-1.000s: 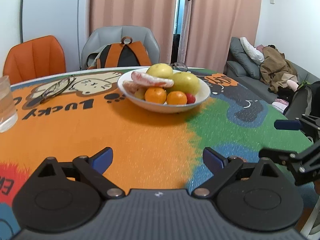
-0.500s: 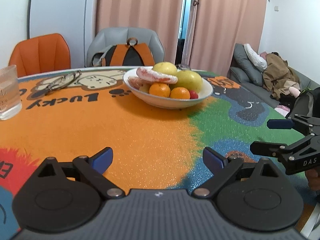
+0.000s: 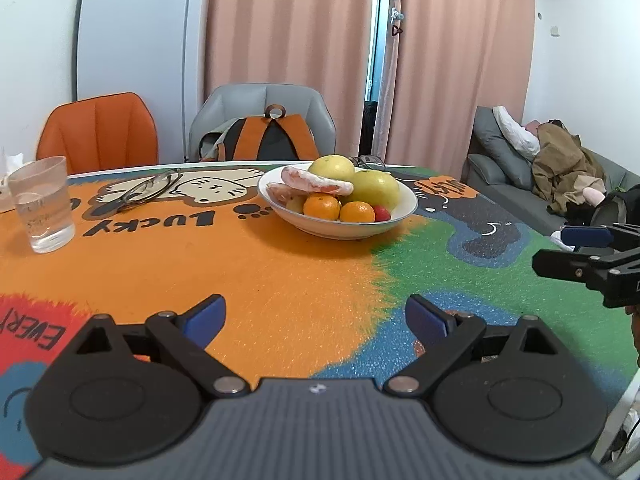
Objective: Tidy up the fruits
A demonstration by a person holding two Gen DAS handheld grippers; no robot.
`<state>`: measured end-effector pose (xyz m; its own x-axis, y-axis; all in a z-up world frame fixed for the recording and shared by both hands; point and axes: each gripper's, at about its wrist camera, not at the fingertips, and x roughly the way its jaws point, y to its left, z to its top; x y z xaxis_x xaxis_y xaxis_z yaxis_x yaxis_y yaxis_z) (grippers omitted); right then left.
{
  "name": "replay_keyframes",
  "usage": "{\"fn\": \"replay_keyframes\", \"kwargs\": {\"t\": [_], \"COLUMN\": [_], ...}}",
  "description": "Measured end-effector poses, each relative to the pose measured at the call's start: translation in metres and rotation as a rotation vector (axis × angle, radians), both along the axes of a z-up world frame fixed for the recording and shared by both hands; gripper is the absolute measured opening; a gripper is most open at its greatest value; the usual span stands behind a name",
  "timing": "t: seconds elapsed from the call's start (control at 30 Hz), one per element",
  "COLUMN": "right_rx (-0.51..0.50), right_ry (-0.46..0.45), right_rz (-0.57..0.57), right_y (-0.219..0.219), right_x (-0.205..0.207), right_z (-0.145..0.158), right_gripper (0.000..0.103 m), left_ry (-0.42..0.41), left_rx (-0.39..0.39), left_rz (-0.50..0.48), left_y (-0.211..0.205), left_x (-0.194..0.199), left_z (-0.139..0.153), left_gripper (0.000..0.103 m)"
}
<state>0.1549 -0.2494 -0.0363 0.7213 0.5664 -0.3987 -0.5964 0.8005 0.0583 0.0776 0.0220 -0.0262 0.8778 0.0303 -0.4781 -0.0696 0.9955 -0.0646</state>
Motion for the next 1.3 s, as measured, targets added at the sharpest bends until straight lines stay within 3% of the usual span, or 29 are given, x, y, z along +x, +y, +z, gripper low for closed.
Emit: {"fn": "replay_keyframes", "kwargs": {"t": [0.17, 0.6, 0.83, 1.3], "right_rx": [0.007, 0.014, 0.002, -0.012], "right_ry": [-0.01, -0.03, -0.049, -0.076], "right_rz": [-0.008, -0.03, -0.035, -0.032], "right_y": [-0.01, -0.021, -0.024, -0.021], "right_x": [-0.012, -0.029, -0.037, -0.045], "right_z": [0.006, 0.014, 0.019, 0.021], "right_gripper": [0.103, 0.103, 0.103, 0.103], "left_ry": [-0.022, -0.048, -0.066, -0.023], "left_rx": [0.038, 0.02, 0.059, 0.043], "left_rz": [0.025, 0.033, 0.04, 0.054], "left_y": [-0.002, -0.007, -0.017, -0.022], "left_x": [-0.014, -0.033, -0.041, -0.038], "left_z": [0.005, 0.012, 0.019, 0.016], "left_gripper": [0.096, 0.096, 0.103, 0.103]}}
